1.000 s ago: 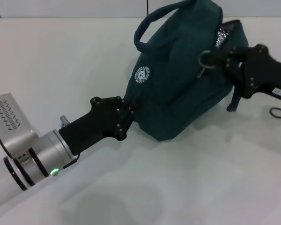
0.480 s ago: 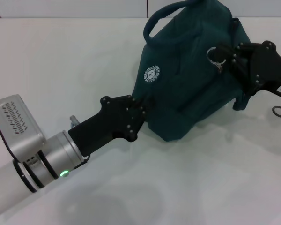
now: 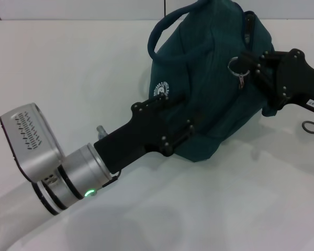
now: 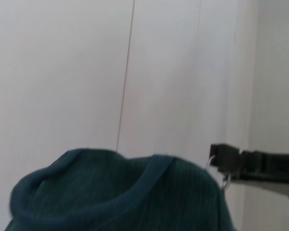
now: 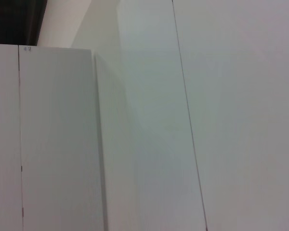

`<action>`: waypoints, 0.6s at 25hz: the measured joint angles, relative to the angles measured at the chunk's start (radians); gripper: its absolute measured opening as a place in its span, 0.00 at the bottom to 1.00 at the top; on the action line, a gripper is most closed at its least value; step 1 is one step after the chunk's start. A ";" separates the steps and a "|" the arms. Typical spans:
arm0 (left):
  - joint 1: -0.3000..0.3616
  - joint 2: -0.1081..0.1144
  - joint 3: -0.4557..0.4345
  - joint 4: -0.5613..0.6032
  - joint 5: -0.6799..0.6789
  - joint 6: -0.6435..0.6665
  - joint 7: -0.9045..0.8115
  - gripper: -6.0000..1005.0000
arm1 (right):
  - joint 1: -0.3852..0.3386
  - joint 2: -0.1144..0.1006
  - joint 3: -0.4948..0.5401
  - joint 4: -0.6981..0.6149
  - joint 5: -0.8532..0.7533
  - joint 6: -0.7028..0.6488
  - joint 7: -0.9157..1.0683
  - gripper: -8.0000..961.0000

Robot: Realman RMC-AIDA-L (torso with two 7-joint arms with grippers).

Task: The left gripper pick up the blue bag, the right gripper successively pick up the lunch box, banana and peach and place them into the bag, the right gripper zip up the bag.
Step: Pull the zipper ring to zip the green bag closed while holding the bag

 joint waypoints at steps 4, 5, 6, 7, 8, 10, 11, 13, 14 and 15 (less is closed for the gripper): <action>-0.005 -0.001 -0.024 0.022 -0.002 0.000 0.002 0.48 | 0.002 0.001 -0.001 0.010 0.001 0.000 -0.010 0.03; -0.005 -0.002 -0.033 0.023 -0.002 0.000 0.001 0.55 | 0.004 0.002 -0.002 0.019 0.004 -0.002 -0.016 0.03; -0.006 -0.003 -0.043 0.024 -0.002 0.000 -0.001 0.63 | 0.007 0.002 -0.003 0.025 0.007 -0.003 -0.020 0.03; -0.009 -0.004 -0.049 0.026 -0.002 0.000 -0.002 0.64 | 0.009 0.002 -0.006 0.033 0.011 -0.004 -0.024 0.03; -0.011 -0.004 -0.051 0.028 -0.003 0.000 -0.002 0.64 | 0.009 0.002 -0.008 0.036 0.013 -0.004 -0.025 0.03; -0.017 -0.004 -0.056 0.035 -0.003 -0.002 -0.003 0.65 | 0.010 0.002 -0.011 0.039 0.015 -0.004 -0.027 0.03; -0.020 -0.003 -0.058 0.037 -0.003 -0.002 -0.002 0.65 | 0.010 0.002 -0.011 0.040 0.015 -0.004 -0.029 0.03; -0.023 -0.004 -0.062 0.038 -0.002 -0.005 0.001 0.61 | 0.010 0.002 -0.013 0.040 0.018 -0.005 -0.033 0.03; -0.024 -0.004 -0.062 0.038 0.000 -0.006 0.003 0.59 | 0.010 0.002 -0.015 0.042 0.021 -0.005 -0.034 0.03; -0.026 -0.004 -0.062 0.038 0.002 -0.007 0.005 0.57 | 0.010 0.002 -0.019 0.045 0.028 -0.005 -0.035 0.03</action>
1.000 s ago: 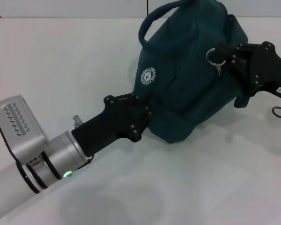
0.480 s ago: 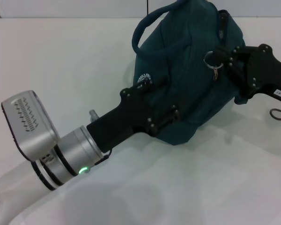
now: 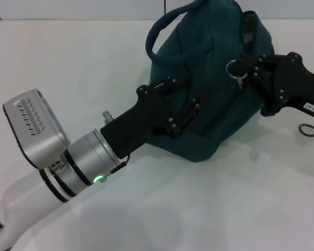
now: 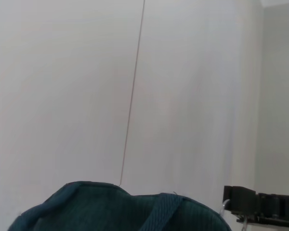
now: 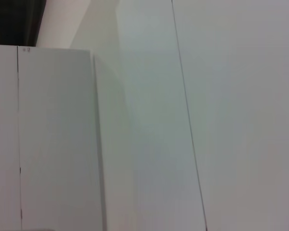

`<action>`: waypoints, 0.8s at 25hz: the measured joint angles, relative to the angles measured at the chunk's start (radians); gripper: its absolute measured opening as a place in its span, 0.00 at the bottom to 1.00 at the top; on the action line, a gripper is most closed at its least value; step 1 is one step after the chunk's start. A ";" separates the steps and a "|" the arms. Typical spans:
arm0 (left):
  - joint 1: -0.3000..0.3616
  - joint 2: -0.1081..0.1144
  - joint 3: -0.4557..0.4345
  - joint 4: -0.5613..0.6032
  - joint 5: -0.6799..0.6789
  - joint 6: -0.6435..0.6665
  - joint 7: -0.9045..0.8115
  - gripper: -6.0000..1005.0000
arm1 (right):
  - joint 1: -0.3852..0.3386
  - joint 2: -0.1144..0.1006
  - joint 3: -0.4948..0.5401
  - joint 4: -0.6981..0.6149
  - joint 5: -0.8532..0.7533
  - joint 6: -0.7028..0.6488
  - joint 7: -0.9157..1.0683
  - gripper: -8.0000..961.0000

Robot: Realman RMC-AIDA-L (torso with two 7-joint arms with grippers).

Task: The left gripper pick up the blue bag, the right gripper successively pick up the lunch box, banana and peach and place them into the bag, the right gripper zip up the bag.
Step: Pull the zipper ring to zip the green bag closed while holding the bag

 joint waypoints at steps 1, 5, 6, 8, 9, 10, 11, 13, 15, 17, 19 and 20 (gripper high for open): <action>-0.001 0.000 0.000 0.000 0.002 -0.002 0.002 0.55 | 0.000 0.000 -0.004 0.003 0.007 0.000 -0.001 0.03; -0.004 -0.003 -0.001 0.005 0.005 -0.017 0.022 0.46 | 0.001 0.000 -0.008 0.008 0.019 -0.001 -0.003 0.03; -0.006 -0.003 -0.001 0.009 0.005 -0.023 0.028 0.44 | 0.001 0.000 -0.008 0.008 0.019 -0.001 -0.003 0.03; -0.014 -0.004 0.000 0.013 0.005 -0.038 0.036 0.38 | 0.001 0.000 -0.008 0.008 0.019 0.000 -0.003 0.03; -0.019 -0.004 0.001 0.013 0.005 -0.043 0.037 0.35 | 0.001 0.000 -0.008 0.008 0.019 0.001 -0.003 0.03; -0.019 -0.004 0.001 0.013 0.005 -0.043 0.037 0.31 | 0.001 0.000 -0.008 0.008 0.019 0.002 -0.003 0.03; -0.022 -0.004 0.001 0.013 0.005 -0.046 0.037 0.27 | 0.001 0.000 -0.013 0.008 0.021 0.002 -0.003 0.03; -0.024 -0.003 0.001 0.013 0.005 -0.051 0.036 0.22 | 0.003 0.000 -0.026 0.008 0.030 0.002 -0.003 0.03; -0.024 -0.001 0.000 0.010 0.002 -0.052 0.036 0.22 | 0.006 0.000 -0.052 0.008 0.047 0.001 -0.003 0.03; -0.024 0.002 0.000 0.004 -0.001 -0.050 0.036 0.21 | 0.010 0.000 -0.073 0.008 0.062 0.001 -0.003 0.03; -0.024 0.004 -0.001 -0.005 -0.002 -0.047 0.036 0.17 | 0.012 0.000 -0.082 0.008 0.078 0.001 -0.003 0.03; -0.023 0.005 -0.001 -0.011 -0.002 -0.045 0.036 0.15 | 0.012 0.000 -0.083 0.011 0.090 0.003 -0.003 0.03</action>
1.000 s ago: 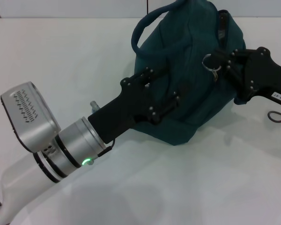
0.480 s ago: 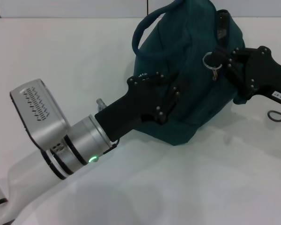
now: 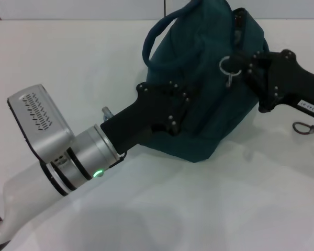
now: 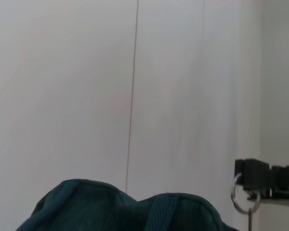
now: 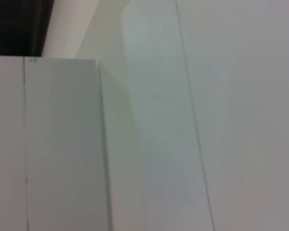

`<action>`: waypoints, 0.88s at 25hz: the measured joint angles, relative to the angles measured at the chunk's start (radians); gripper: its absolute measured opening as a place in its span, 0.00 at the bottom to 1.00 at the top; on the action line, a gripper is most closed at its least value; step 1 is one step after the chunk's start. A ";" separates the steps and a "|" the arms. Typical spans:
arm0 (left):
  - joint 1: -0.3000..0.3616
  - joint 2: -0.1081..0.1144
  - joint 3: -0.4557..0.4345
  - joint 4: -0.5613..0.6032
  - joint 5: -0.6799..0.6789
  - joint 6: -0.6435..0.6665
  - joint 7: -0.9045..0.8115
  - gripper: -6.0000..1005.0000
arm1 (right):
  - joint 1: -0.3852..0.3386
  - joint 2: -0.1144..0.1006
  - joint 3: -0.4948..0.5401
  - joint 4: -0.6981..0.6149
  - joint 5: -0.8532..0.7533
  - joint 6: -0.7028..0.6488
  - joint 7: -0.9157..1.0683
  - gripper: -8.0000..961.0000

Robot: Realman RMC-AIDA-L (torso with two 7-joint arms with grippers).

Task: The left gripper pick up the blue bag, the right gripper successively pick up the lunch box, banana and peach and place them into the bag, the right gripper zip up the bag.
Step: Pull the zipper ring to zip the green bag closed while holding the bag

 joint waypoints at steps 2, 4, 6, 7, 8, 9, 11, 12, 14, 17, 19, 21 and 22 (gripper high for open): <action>0.004 0.000 -0.001 -0.013 0.002 0.008 0.002 0.09 | 0.003 0.000 -0.001 0.013 0.024 0.005 0.000 0.03; 0.009 0.000 -0.001 -0.025 0.006 0.017 0.008 0.07 | 0.005 0.000 0.000 0.033 0.057 0.008 -0.003 0.03; 0.015 0.000 0.002 -0.035 0.009 0.023 0.019 0.06 | 0.007 0.000 0.002 0.058 0.104 0.011 -0.019 0.03; 0.016 0.000 0.004 -0.037 0.013 0.024 0.022 0.06 | 0.008 0.000 0.002 0.073 0.136 0.012 -0.033 0.03; 0.017 0.001 0.006 -0.039 0.022 0.024 0.024 0.07 | 0.008 0.000 0.002 0.087 0.166 0.013 -0.046 0.03; 0.018 0.002 0.007 -0.041 0.033 0.025 0.024 0.07 | 0.008 0.000 0.001 0.097 0.188 0.013 -0.055 0.03; 0.019 0.002 0.007 -0.045 0.046 0.028 0.025 0.08 | 0.010 0.000 0.000 0.123 0.237 0.013 -0.071 0.03; 0.019 0.002 0.007 -0.049 0.058 0.032 0.025 0.08 | 0.012 0.000 0.000 0.130 0.249 0.014 -0.075 0.03; 0.019 0.003 0.007 -0.073 0.092 0.064 0.025 0.08 | 0.015 0.000 0.003 0.142 0.267 0.014 -0.080 0.03; 0.021 0.003 0.005 -0.089 0.099 0.094 0.023 0.09 | 0.013 0.000 0.008 0.145 0.285 0.015 -0.088 0.03; 0.023 0.003 0.001 -0.101 0.095 0.114 0.018 0.10 | 0.010 0.000 0.009 0.146 0.299 0.017 -0.091 0.03; 0.026 0.004 -0.001 -0.108 0.082 0.128 0.015 0.11 | 0.007 0.000 0.009 0.147 0.312 0.021 -0.091 0.03; 0.028 0.005 -0.002 -0.111 0.074 0.133 0.014 0.11 | 0.005 0.000 0.009 0.148 0.321 0.024 -0.091 0.03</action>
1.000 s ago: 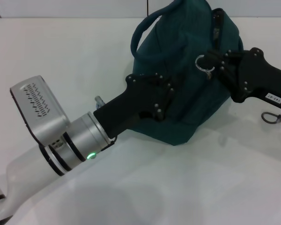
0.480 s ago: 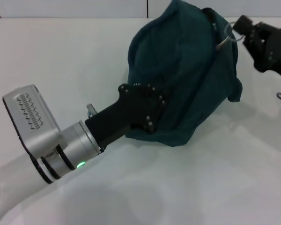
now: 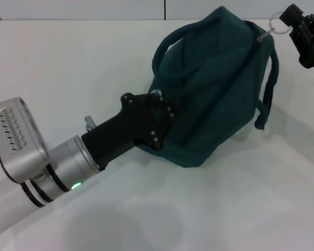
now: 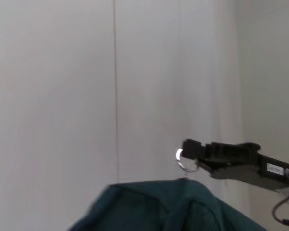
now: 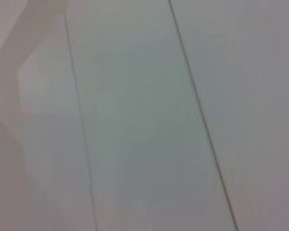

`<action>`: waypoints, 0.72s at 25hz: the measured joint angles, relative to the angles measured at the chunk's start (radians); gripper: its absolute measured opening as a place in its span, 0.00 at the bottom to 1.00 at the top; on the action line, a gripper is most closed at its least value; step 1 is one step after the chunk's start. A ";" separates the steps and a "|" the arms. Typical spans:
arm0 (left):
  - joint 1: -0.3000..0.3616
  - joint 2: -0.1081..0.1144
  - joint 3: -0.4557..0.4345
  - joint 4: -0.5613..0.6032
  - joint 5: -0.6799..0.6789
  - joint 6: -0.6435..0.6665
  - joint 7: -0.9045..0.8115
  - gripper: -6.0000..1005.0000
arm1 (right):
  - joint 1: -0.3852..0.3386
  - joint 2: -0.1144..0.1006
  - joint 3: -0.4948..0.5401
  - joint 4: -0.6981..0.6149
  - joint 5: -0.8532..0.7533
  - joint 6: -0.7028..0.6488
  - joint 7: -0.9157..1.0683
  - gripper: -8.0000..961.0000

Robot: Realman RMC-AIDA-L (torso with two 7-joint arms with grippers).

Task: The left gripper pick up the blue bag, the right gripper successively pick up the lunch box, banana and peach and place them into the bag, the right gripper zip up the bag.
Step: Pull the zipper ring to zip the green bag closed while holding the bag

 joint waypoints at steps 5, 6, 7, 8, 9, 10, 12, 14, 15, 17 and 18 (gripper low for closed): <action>0.005 0.003 -0.001 -0.057 -0.064 0.036 -0.057 0.12 | -0.004 -0.002 -0.002 0.014 0.020 0.011 0.002 0.03; 0.005 0.003 -0.001 -0.072 -0.076 0.045 -0.071 0.13 | -0.004 -0.002 -0.002 0.021 0.020 0.012 0.004 0.03; 0.004 0.004 -0.001 -0.086 -0.085 0.052 -0.085 0.13 | -0.004 -0.004 -0.001 0.036 0.021 0.012 0.005 0.03; 0.004 0.005 -0.001 -0.096 -0.095 0.056 -0.093 0.13 | -0.004 -0.004 -0.001 0.036 0.021 0.012 0.005 0.03; 0.004 0.006 -0.001 -0.108 -0.109 0.059 -0.103 0.14 | -0.004 -0.005 0.000 0.046 0.021 0.014 0.006 0.03; 0.005 0.006 -0.001 -0.115 -0.118 0.061 -0.107 0.14 | -0.004 -0.005 0.000 0.049 0.021 0.016 0.007 0.03; 0.008 0.007 0.000 -0.130 -0.139 0.066 -0.118 0.15 | -0.006 -0.006 0.000 0.052 0.021 0.024 0.009 0.03; 0.012 0.007 0.000 -0.140 -0.153 0.073 -0.126 0.15 | -0.010 -0.006 0.001 0.053 0.022 0.033 0.013 0.03; 0.014 0.007 0.000 -0.145 -0.158 0.077 -0.130 0.16 | -0.011 -0.006 0.001 0.053 0.024 0.036 0.016 0.03; 0.015 0.008 0.000 -0.160 -0.162 0.093 -0.144 0.16 | -0.014 -0.007 0.001 0.055 0.027 0.042 0.037 0.02; 0.014 0.009 0.000 -0.167 -0.163 0.100 -0.154 0.16 | -0.014 -0.008 0.001 0.056 0.028 0.044 0.045 0.02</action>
